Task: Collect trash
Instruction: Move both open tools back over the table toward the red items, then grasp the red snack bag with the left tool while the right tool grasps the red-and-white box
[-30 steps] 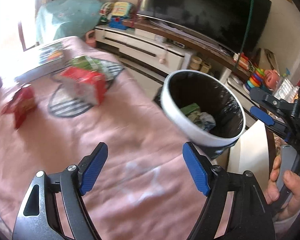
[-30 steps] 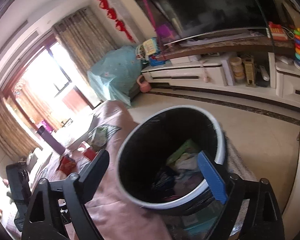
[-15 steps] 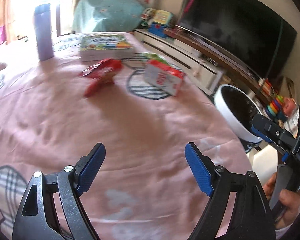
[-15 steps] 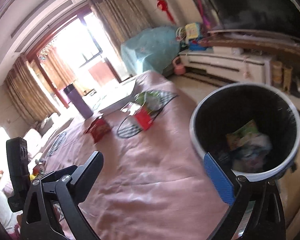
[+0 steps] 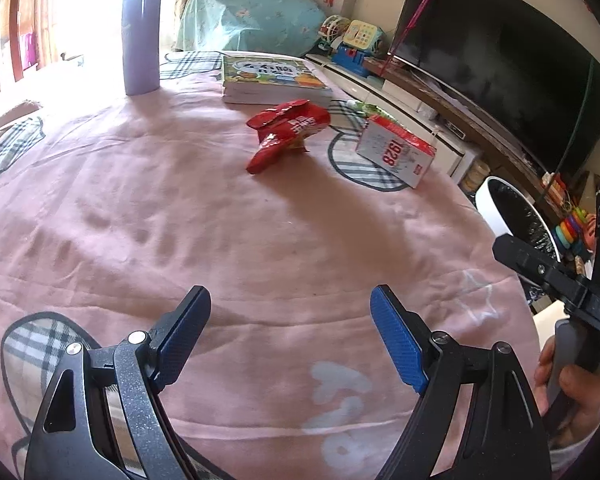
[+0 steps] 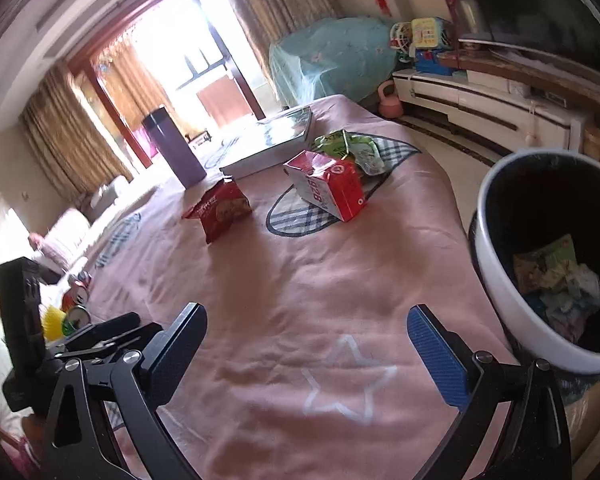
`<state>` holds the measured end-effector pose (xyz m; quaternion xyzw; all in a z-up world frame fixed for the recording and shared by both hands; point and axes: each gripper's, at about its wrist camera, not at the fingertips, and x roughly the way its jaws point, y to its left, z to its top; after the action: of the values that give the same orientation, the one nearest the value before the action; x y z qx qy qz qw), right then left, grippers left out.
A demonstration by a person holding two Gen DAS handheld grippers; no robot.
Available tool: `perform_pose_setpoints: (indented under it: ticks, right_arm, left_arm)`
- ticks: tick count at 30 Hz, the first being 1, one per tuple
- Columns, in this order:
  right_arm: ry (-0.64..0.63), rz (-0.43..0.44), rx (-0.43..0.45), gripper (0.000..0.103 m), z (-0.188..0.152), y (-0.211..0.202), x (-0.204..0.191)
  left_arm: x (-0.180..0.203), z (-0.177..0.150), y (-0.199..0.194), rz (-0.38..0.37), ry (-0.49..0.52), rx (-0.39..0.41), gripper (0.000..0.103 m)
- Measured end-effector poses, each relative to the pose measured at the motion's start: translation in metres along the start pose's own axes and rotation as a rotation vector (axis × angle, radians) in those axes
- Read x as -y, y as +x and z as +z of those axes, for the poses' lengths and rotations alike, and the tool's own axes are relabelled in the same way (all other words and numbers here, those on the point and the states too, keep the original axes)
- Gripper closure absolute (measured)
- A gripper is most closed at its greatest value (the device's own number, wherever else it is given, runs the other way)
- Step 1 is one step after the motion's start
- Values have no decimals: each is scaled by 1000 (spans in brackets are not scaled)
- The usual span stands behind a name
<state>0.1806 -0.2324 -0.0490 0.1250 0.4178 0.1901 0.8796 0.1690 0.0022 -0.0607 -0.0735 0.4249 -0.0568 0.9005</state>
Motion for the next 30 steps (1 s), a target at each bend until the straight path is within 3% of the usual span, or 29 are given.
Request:
perform_pose_setpoints:
  ticks: [10, 22, 28, 30]
  right_arm:
    - [-74, -18, -21, 2, 20, 27, -3]
    - [-133, -57, -13, 5, 60, 64, 1]
    - [-168, -63, -30, 17, 76, 89, 2]
    - [-164, -63, -42, 31, 78, 96, 4]
  left_arm:
    - [-9, 23, 22, 21, 12, -11, 19]
    - [-16, 86, 69, 40, 20, 0, 19]
    - [-13, 110, 85, 20, 36, 24, 20]
    - [-14, 113, 90, 2, 28, 17, 34]
